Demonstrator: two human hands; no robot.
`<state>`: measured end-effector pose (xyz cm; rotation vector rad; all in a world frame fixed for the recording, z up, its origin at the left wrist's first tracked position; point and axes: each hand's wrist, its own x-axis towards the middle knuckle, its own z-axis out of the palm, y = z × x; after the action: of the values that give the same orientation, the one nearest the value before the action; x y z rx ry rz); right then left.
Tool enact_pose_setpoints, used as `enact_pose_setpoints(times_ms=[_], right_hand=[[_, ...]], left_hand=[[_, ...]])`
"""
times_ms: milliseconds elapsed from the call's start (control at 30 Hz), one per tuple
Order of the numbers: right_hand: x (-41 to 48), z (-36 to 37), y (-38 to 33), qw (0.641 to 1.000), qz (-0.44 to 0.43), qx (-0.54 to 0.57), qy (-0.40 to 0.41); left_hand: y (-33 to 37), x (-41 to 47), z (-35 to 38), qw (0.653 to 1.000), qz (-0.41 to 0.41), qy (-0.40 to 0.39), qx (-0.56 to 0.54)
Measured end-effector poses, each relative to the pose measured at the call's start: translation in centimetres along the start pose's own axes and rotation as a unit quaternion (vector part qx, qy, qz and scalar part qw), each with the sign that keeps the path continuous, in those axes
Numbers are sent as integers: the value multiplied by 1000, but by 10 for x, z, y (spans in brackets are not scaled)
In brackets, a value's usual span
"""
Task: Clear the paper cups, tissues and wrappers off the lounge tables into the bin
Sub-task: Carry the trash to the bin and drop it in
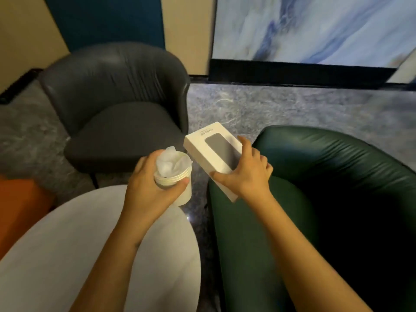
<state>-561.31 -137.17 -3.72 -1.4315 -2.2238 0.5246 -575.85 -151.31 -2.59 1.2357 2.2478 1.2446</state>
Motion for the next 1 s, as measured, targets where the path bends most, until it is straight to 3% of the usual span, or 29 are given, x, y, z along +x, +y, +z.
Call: enact_pose_setpoints(times_ms=[300,533,800,1000], right_hand=[[-32,-213,105,989,94,10,115],[-135,-398,272,952,225,-26,206],[-313,-580,455,864,394,-56,310],[-422,-654,539,779,499,-67,373]], left_hand=[[195,1,83,976,189,-76,-74],[382,-90,240,934,284,-181,-119],[572,-250,420,836,394,-325,-198],[665,-362,519,754,467,-417,-199]])
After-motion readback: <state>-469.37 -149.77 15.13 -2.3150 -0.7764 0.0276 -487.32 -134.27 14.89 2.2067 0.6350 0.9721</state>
